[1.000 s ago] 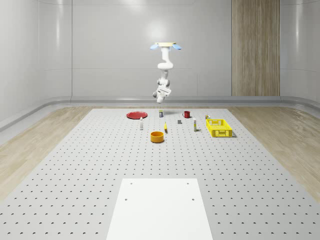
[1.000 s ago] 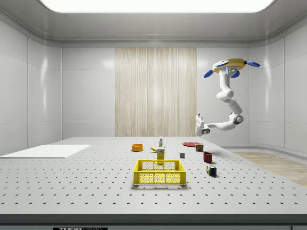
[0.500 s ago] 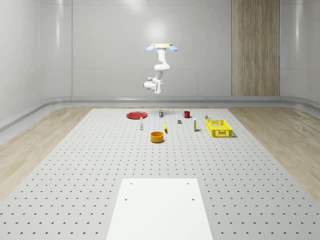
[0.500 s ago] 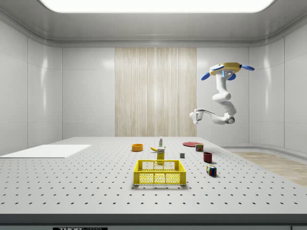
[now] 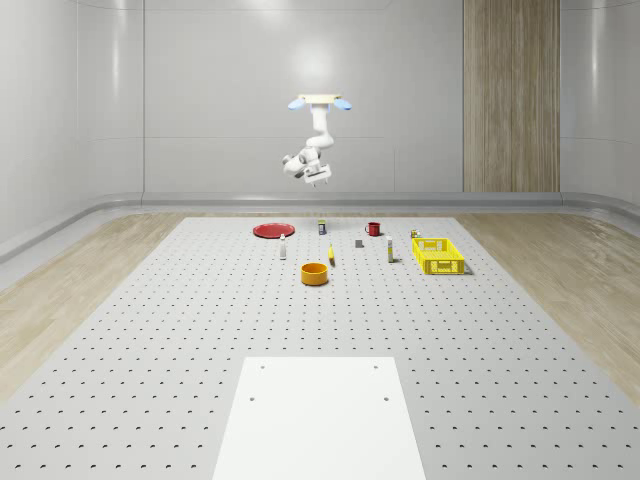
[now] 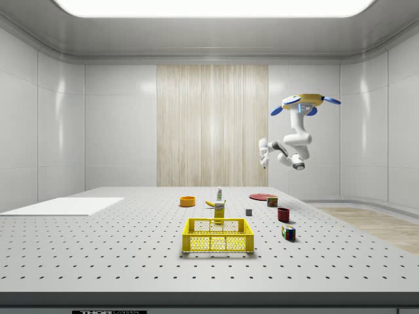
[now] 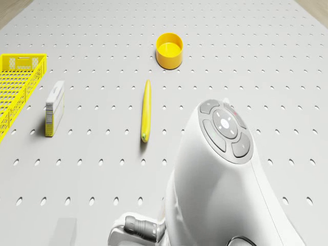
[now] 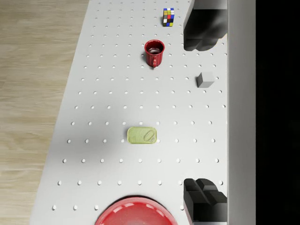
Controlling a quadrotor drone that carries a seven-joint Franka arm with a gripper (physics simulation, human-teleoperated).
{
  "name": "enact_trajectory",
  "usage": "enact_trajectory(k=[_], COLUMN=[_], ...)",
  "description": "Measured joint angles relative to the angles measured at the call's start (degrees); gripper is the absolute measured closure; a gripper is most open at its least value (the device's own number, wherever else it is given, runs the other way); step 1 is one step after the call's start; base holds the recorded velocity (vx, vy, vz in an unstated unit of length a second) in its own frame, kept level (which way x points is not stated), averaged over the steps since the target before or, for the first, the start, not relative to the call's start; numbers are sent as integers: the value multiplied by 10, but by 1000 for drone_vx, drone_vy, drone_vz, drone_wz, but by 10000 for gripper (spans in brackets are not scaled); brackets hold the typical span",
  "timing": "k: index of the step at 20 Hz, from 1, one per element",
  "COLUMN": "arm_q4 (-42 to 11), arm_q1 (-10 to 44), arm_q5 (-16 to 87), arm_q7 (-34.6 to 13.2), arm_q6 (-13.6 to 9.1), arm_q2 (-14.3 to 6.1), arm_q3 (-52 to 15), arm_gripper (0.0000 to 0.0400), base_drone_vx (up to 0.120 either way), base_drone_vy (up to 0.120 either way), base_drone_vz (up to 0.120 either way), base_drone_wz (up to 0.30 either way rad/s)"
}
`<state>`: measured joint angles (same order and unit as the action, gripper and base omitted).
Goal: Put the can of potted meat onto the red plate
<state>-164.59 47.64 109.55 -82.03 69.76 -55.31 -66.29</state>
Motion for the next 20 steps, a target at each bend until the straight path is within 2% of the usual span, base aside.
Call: enact_trajectory(k=[4,8,11,14,18,20], arm_q4=[-10,-13,-13,-13,-13,-12], arm_q1=[57,89,104,114,123,126], arm_q5=[31,40,41,39,34,31], arm_q7=[-37,-59,-69,-77,-84,-87], arm_q6=[-23,-30,-29,-25,-17,-12], arm_q2=[-22,-39,-51,-61,-75,-81], arm_q3=[-28,-43,-51,-57,-64,-66], arm_gripper=[0,0,0,0,0,0], base_drone_vx=[0,0,0,-107,-20,-120], base_drone_vy=[0,0,0,0,0,0], base_drone_vz=[-120,-120,-120,-120,-120,-120], base_drone_wz=[0,0,0,0,0,0])
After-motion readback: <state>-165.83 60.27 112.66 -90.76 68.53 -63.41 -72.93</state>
